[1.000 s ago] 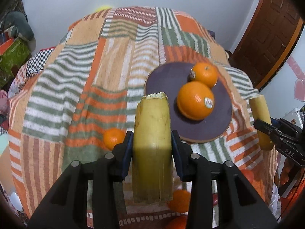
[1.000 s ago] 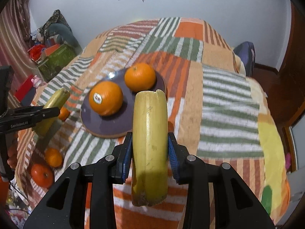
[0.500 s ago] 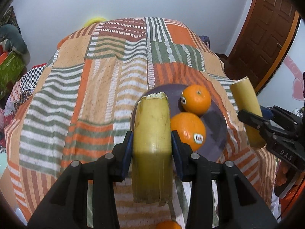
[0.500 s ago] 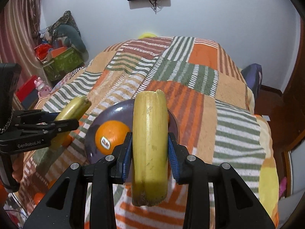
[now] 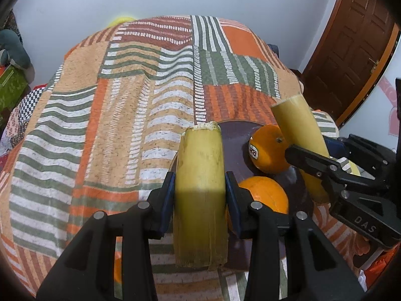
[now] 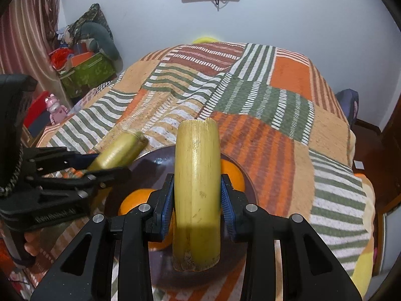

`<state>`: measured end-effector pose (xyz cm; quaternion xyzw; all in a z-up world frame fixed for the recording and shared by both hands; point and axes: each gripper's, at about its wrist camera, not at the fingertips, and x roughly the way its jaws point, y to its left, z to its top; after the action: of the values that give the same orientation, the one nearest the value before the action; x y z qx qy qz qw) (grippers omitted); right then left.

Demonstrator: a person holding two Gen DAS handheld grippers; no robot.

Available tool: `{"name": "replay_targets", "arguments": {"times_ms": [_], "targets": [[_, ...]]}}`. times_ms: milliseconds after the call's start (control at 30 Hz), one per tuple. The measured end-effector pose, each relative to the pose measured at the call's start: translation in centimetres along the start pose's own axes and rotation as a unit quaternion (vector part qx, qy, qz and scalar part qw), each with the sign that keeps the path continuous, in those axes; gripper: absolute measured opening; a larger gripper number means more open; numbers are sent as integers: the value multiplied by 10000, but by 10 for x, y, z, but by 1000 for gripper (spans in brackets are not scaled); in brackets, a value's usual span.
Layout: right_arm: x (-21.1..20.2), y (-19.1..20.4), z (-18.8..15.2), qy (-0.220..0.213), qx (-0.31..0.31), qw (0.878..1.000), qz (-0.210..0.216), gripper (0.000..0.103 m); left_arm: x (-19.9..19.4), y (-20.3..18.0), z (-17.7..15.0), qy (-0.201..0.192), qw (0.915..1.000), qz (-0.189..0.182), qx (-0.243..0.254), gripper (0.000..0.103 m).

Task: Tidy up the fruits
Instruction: 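Carry the corn cob with the left tool toward the plate while the right tool carries the banana, then release the corn cob onto the plate with the left tool while the right tool releases the banana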

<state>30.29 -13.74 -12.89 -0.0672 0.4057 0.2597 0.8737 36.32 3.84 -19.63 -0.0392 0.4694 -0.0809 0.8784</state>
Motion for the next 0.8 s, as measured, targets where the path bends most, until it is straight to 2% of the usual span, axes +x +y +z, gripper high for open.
{"name": "replay_targets", "arguments": {"times_ms": [467,633,800], "targets": [[22,8,7,127,-232,9996,74,32,30,-2,7,159,9998,56,56,39],[21,10,7,174,-337,9992,88,33,35,2,6,313,9995,-55,-72,39],[19,14,5,184,-375,9991,123,35,23,3,5,129,9999,-32,-60,42]]}}
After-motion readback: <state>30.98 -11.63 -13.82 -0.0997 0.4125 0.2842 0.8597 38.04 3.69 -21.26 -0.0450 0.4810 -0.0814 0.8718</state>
